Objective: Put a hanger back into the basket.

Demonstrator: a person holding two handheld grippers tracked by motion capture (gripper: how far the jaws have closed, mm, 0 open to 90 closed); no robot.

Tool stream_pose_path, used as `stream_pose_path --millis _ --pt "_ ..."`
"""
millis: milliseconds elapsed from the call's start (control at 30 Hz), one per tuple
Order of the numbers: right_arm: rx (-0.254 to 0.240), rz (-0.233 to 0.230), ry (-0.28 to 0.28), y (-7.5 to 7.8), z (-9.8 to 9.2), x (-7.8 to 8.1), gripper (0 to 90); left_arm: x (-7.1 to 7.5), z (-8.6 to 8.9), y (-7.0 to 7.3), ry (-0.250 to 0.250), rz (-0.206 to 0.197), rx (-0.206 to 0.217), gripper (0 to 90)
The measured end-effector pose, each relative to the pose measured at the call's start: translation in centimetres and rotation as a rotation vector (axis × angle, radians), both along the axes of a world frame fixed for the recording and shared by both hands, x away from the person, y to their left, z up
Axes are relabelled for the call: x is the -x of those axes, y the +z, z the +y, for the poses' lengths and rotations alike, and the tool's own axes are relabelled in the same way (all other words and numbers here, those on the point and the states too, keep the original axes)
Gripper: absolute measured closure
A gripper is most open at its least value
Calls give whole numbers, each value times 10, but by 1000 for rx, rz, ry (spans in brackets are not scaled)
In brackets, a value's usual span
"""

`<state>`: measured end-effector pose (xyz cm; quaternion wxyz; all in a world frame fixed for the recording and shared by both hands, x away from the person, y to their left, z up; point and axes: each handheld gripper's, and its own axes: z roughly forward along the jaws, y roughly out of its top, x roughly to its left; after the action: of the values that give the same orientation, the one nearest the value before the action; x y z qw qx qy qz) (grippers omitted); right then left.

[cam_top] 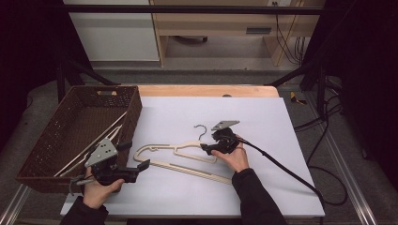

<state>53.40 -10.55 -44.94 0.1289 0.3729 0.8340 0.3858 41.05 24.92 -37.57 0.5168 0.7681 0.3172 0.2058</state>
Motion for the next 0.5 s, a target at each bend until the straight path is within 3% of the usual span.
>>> stream_pose_path --millis 333,500 --pt "61 72 10 -18 5 -5 518 -2 2 -1 5 3 3 83" --pt "81 73 33 -23 7 -5 588 -1 2 -1 6 0 3 83"
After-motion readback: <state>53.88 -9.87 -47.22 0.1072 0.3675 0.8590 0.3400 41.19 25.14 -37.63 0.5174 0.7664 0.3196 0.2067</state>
